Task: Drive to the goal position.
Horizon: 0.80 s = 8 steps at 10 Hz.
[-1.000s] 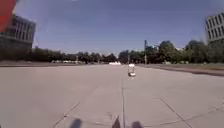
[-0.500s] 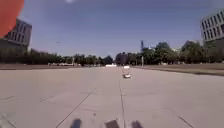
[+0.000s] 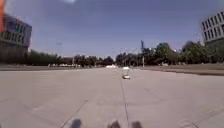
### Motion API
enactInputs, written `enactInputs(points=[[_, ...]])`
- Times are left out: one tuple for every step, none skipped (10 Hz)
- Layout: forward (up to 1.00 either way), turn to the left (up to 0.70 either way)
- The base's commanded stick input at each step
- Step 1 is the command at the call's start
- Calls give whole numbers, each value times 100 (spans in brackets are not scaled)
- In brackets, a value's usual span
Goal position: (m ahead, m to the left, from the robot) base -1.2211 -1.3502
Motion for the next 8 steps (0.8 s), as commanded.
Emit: enactInputs(points=[[100, 0], [100, 0], [100, 0], [100, 0], [100, 0], [100, 0], [100, 0], [100, 0]])
